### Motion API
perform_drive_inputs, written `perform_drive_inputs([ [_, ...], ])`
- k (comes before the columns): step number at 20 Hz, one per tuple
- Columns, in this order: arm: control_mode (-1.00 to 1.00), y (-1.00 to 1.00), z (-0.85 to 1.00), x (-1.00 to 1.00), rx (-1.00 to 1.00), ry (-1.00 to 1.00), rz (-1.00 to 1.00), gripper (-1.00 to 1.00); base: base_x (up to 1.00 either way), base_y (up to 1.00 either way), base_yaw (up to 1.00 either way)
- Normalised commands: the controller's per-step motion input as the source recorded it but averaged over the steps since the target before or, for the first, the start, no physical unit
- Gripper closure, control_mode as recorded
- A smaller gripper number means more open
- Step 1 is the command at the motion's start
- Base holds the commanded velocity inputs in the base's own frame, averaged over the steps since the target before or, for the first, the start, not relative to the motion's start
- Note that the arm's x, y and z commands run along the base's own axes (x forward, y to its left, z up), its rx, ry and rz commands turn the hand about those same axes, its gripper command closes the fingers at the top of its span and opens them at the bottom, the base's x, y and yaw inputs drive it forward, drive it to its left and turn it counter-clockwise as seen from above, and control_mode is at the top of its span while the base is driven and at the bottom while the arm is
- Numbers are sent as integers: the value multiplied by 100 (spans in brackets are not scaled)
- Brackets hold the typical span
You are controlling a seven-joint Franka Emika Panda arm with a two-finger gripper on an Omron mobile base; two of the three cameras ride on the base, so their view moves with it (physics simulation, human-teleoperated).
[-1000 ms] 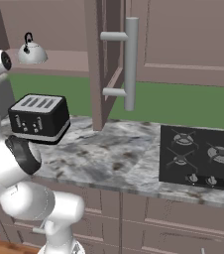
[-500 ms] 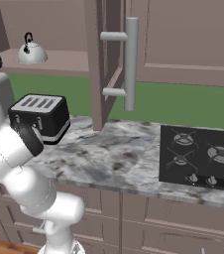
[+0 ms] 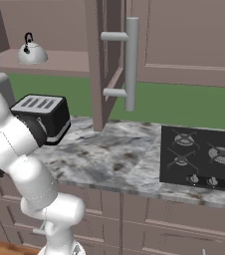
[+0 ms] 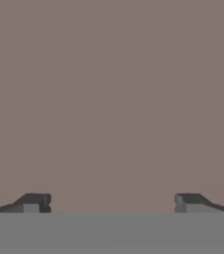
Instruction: Open the cabinet, pick the kettle from the cabinet, and place it in the sink.
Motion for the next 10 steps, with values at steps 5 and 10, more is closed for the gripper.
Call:
perform_drive_inputs([
  [5, -100, -24, 4, 0, -5, 0, 0, -100, 0, 0, 0],
  [10, -100, -39, 9, -6, -6, 0, 0, -100, 0, 0, 0],
])
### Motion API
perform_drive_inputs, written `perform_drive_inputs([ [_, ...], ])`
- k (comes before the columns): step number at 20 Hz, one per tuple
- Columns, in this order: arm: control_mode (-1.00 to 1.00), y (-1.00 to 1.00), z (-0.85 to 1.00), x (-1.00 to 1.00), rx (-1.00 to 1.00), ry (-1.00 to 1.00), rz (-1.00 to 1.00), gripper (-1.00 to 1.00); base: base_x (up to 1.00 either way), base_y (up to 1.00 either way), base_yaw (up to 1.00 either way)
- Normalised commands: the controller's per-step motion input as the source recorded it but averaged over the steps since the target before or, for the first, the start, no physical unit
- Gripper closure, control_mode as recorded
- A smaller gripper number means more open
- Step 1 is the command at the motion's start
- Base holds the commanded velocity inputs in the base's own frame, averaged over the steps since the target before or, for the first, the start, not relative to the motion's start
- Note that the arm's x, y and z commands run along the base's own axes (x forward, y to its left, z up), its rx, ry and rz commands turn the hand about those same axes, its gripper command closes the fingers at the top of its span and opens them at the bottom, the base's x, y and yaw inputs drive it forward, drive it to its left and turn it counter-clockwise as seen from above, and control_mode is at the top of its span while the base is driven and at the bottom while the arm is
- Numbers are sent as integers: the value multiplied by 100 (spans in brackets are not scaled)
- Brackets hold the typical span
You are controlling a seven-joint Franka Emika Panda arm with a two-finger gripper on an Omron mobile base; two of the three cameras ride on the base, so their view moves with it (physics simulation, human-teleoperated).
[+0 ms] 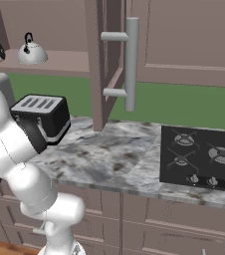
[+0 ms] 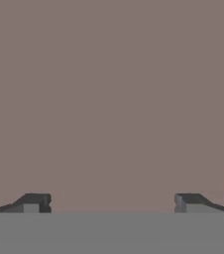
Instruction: Open the cabinet, pick the kettle from the cabinet, and place it in the sink.
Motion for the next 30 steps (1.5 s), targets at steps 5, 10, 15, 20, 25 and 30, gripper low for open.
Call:
perform_drive_inputs([
  [5, -100, -41, 8, -4, -6, 3, 0, -100, 0, 0, 0],
  [10, -100, -39, 6, -4, -9, 5, 0, -100, 0, 0, 0],
  [15, -100, -35, 4, -5, -17, 5, -3, -100, 0, 0, 0],
  [20, -100, -27, 1, -7, -19, 5, -5, -100, 0, 0, 0],
  [25, -100, -23, 0, -12, -21, 2, -6, -100, 0, 0, 0],
  [30, -100, -31, 0, -14, -21, -1, -1, -100, 0, 0, 0],
])
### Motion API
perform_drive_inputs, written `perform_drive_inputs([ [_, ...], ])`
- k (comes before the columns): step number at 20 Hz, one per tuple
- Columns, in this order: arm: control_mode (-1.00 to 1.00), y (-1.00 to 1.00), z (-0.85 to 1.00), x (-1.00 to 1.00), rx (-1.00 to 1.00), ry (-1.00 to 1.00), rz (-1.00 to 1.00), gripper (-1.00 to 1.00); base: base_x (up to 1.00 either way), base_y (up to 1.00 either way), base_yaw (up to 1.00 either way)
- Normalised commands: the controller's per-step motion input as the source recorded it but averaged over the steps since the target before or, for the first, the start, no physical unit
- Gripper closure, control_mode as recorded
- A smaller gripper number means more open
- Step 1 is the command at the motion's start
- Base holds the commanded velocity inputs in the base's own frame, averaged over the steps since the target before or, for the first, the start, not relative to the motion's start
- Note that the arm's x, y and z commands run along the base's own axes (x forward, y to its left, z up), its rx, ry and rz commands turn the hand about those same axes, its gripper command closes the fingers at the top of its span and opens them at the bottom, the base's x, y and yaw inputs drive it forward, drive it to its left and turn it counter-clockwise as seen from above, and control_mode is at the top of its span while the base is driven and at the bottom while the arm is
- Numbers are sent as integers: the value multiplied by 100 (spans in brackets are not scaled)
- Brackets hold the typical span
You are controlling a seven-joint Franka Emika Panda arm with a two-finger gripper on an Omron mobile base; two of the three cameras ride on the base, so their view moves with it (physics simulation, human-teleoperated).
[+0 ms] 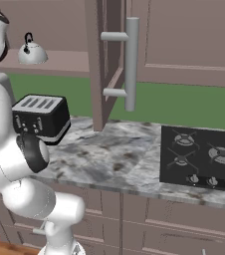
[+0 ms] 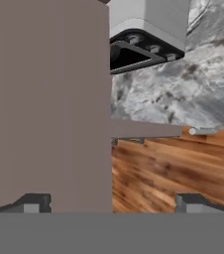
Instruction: Open the cabinet, pick the kettle from the cabinet, and place it in the sink.
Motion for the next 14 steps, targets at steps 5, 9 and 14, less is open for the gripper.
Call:
perform_drive_inputs([
  [5, -100, -34, 0, -5, -26, -3, -2, -100, 0, 0, 0],
  [9, -100, -34, 0, -2, -27, -7, -2, -100, 0, 0, 0],
  [14, -100, -39, 0, -6, -25, -13, 0, -100, 0, 0, 0],
])
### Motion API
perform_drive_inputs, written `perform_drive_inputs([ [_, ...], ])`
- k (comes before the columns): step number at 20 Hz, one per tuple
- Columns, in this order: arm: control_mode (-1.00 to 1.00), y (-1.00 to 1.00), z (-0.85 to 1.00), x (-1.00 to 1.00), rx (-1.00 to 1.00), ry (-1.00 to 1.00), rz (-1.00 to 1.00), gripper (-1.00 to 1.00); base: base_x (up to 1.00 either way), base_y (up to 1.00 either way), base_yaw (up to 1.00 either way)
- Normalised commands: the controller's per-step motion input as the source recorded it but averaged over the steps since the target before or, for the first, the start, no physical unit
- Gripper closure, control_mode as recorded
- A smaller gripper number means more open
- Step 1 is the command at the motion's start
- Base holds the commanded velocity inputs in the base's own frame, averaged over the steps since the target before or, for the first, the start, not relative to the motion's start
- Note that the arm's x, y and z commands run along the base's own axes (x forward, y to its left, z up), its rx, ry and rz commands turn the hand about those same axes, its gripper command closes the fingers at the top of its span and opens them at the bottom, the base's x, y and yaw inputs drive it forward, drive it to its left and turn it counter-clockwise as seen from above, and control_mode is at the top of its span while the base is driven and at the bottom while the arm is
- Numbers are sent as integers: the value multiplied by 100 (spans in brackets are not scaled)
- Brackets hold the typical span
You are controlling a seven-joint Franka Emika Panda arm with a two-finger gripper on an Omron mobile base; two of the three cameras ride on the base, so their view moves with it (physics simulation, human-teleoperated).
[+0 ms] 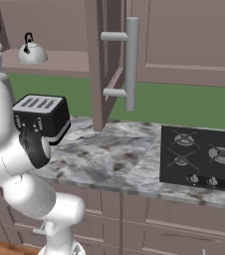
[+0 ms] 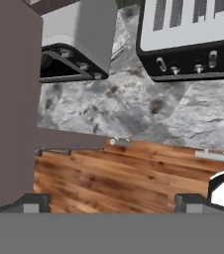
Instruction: Open the cabinet, pick the kettle from the cabinet, and place it in the sink.
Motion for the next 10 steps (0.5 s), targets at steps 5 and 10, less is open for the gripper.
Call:
perform_drive_inputs([
  [5, -100, -38, 0, -11, -23, -18, 0, -100, 0, 0, 0],
  [10, -100, -40, -5, -18, -21, -24, 0, -100, 0, 0, 0],
])
